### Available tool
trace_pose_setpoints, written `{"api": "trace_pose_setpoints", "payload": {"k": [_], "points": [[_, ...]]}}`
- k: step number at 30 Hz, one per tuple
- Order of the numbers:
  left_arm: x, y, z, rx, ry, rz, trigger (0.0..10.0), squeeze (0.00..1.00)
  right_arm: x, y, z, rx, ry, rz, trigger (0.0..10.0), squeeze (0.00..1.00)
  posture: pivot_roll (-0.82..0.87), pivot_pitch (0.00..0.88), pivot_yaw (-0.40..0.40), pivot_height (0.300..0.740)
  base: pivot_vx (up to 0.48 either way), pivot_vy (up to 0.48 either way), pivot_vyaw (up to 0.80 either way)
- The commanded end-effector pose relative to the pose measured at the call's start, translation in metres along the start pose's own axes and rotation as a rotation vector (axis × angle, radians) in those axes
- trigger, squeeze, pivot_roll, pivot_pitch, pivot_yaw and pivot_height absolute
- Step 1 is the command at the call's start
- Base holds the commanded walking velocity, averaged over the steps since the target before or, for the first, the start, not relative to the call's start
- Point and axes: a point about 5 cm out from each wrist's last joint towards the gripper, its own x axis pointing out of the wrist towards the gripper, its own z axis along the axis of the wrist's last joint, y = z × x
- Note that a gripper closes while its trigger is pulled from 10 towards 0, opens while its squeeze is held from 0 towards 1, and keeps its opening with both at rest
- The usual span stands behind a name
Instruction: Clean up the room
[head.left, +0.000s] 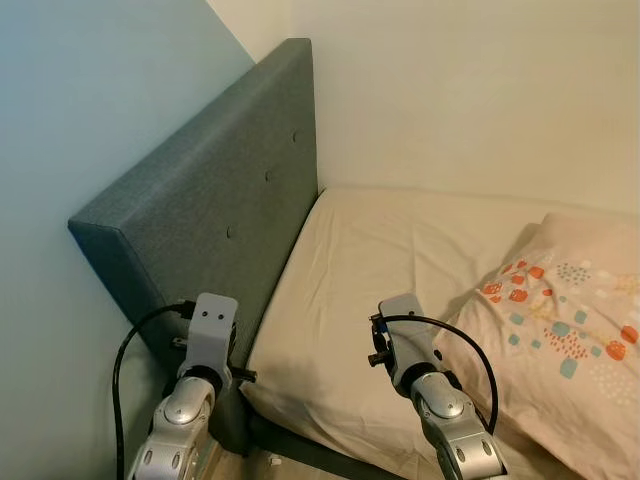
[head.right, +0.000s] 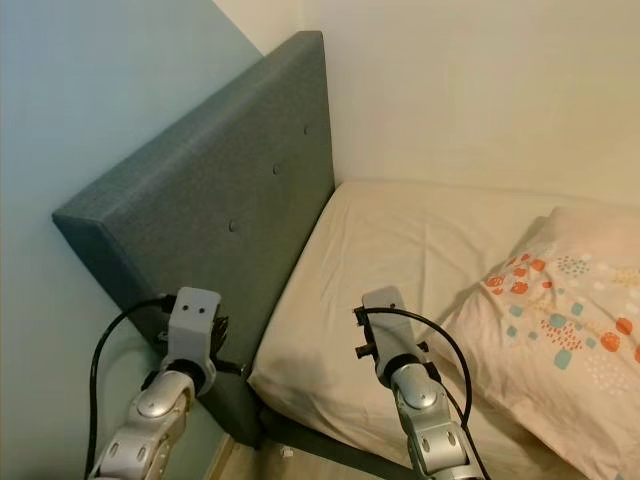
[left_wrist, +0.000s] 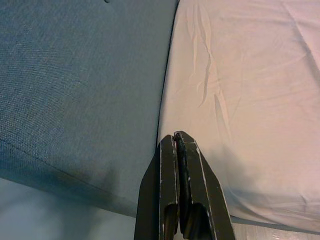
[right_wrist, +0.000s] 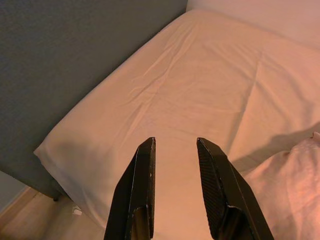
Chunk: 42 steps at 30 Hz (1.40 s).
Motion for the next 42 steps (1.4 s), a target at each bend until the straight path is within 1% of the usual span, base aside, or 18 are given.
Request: {"api": "trace_pose_setpoints", "payload": {"k": [1, 6, 30, 32, 35, 37, 38, 41, 42], "points": [[-0.0004, 0.0032, -0.0057, 0.032, 0.032, -0.005, 10.0, 0.00, -0.0022, 0.0035, -0.0030, 0.013, 0.005, 0.007, 10.0, 0.00, -0.11, 0.102, 0.052, 0.708, 0.000, 0.000, 0.00], [-0.0008, 0.0028, -0.0060, 0.033, 0.034, -0.007, 10.0, 0.00, -0.0033, 0.0038, -0.0042, 0.016, 0.008, 0.007, 10.0, 0.00, -0.11, 0.101, 0.053, 0.708, 0.000, -0.067, 0.00], [-0.0025, 0.0040, -0.0088, 0.045, 0.050, -0.001, 10.0, 0.00, -0.0042, 0.0060, -0.0041, 0.019, 0.008, 0.023, 10.0, 0.00, -0.11, 0.098, 0.042, 0.708, 0.000, -0.400, 0.00], [-0.0016, 0.0037, -0.0130, 0.005, 0.097, -0.004, 10.0, 0.00, -0.0048, 0.0055, -0.0043, 0.021, 0.009, 0.020, 10.0, 0.00, -0.11, 0.102, 0.049, 0.708, 0.000, 0.000, 0.00], [-0.0005, 0.0029, -0.0131, -0.010, 0.105, -0.016, 10.0, 0.00, -0.0055, 0.0051, -0.0045, 0.024, 0.009, 0.015, 10.0, 0.00, -0.11, 0.106, 0.053, 0.708, 0.000, 0.265, 0.00], [0.0000, 0.0024, -0.0120, -0.008, 0.100, -0.020, 10.0, 0.00, -0.0057, 0.0049, -0.0046, 0.026, 0.010, 0.013, 10.0, 0.00, -0.11, 0.108, 0.056, 0.708, 0.000, 0.472, 0.00], [0.0008, 0.0015, -0.0100, 0.007, 0.089, -0.025, 10.0, 0.00, -0.0062, 0.0046, -0.0051, 0.028, 0.011, 0.009, 10.0, 0.00, -0.11, 0.108, 0.056, 0.708, 0.000, 0.472, 0.00], [0.0014, 0.0015, -0.0098, 0.001, 0.091, -0.020, 10.0, 0.00, -0.0064, 0.0046, -0.0052, 0.030, 0.011, 0.007, 10.0, 0.00, -0.11, 0.112, 0.061, 0.708, 0.000, 0.259, 0.00], [0.0019, 0.0019, -0.0093, 0.016, 0.089, -0.016, 10.0, 0.00, -0.0065, 0.0049, -0.0049, 0.034, 0.011, 0.005, 10.0, 0.00, -0.10, 0.114, 0.065, 0.708, 0.000, 0.000, 0.00]]}}
